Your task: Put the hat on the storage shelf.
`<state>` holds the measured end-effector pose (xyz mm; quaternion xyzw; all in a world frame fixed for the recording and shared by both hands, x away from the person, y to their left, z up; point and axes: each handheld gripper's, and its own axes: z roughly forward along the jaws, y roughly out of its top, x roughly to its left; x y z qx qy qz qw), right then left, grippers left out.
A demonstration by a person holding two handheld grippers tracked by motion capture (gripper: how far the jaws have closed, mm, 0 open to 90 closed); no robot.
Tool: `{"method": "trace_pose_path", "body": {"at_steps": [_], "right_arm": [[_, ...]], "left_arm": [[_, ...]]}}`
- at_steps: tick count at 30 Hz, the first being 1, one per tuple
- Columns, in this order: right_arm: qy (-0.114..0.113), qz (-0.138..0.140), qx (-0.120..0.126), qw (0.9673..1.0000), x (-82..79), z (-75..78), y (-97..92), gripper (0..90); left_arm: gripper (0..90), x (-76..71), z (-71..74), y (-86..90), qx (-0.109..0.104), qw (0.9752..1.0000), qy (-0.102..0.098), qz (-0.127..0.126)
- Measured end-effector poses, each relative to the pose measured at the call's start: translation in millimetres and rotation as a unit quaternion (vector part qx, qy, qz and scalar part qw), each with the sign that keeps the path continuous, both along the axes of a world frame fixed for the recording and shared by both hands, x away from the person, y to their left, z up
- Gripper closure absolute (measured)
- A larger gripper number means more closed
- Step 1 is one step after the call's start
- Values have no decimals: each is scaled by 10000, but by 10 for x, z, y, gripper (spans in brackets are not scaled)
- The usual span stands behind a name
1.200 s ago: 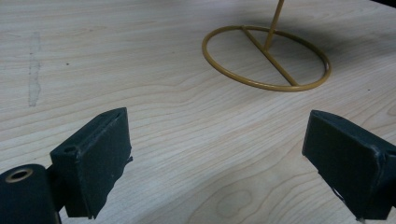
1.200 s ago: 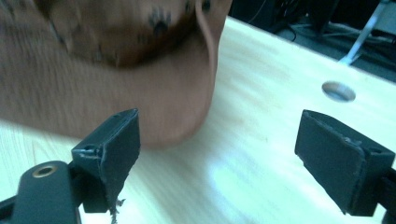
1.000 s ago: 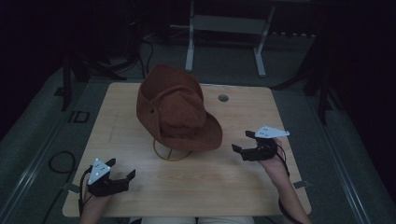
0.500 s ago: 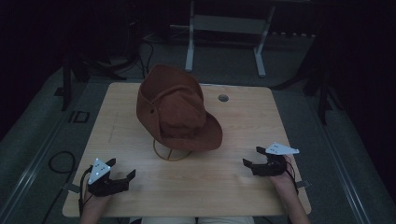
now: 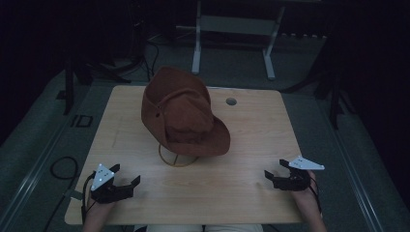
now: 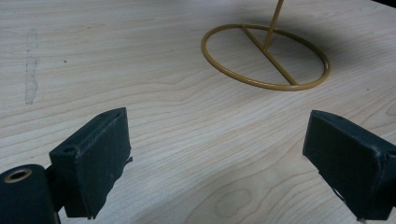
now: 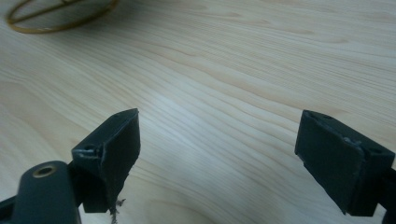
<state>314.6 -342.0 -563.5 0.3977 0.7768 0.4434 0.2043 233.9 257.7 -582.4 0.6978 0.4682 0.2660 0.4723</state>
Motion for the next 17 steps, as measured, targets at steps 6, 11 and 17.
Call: {"method": "trace_pose_path", "body": {"at_steps": [6, 11, 17], "right_arm": [[-24, -252, 8, 9997, 26, -5, -123, 140], [-53, -262, -94, 9996, 23, -20, -99, 140], [-81, -238, -92, 9996, 13, -27, -92, 140]], "left_arm": [[83, 1, 0, 6, -24, 10000, 3, -8], [83, 1, 0, 8, -15, 10000, 3, -8], [83, 1, 1, 8, -29, 10000, 2, -1]]}}
